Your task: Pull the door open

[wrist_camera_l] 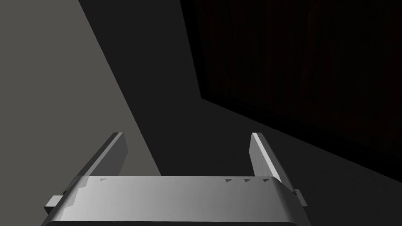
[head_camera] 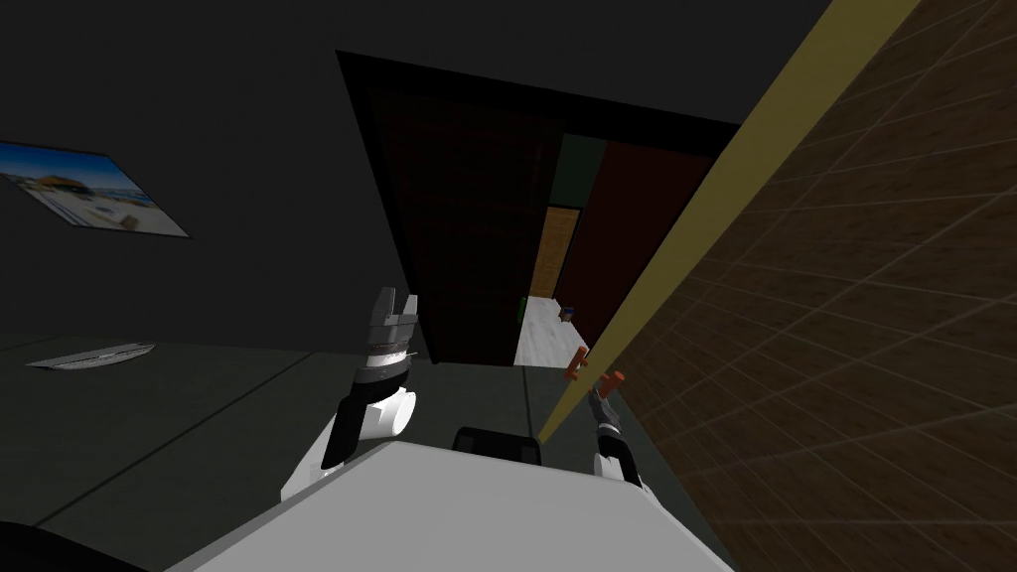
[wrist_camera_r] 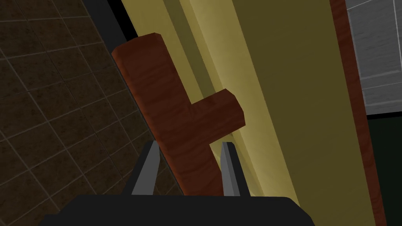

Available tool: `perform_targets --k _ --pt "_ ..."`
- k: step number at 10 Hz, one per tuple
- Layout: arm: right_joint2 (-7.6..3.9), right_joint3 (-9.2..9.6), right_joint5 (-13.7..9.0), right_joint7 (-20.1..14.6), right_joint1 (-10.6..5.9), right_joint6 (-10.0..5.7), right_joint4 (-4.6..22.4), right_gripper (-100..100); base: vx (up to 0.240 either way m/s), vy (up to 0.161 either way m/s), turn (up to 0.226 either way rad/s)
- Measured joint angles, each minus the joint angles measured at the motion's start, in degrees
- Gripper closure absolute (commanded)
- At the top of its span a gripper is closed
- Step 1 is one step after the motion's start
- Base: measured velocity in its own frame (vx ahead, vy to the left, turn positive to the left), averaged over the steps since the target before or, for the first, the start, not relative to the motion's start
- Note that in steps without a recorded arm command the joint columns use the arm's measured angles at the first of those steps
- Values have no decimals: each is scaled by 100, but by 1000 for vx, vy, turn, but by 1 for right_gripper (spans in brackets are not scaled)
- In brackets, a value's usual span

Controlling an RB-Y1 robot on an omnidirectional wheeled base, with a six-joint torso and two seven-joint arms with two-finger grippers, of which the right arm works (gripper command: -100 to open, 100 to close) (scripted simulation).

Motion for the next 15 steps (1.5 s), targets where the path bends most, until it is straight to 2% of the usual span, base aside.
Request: perform_targets --k 1,2,4,5,6,7,10,11,12,13,15 --pt "21 9 -8 -65 41 63 -94 100 -33 -59 53" --pt "-2 35 -20 -176 39 68 -63 100 -35 -41 27" --pt "-60 69 -38 -366 -38 -62 155 100 -28 -38 44" --pt "-41 73 -43 -414 -6 -85 124 100 0 -5 -17" --pt "-48 76 -49 -436 -59 -94 195 100 -1 10 5" --pt "-41 78 -51 -446 8 -13 53 100 -21 -35 48" --pt "-38 100 -69 -583 28 -61 78 100 -7 -15 12" --pt "-19 102 -67 -583 87 -13 -40 100 -37 -30 92" --pt "-50 120 -82 -673 49 -58 57 100 -26 -39 36" --pt "-46 133 -89 -739 131 33 -103 100 -5 -21 -23" --pt "-38 136 -86 -758 100 -49 6 100 3 -9 -6"
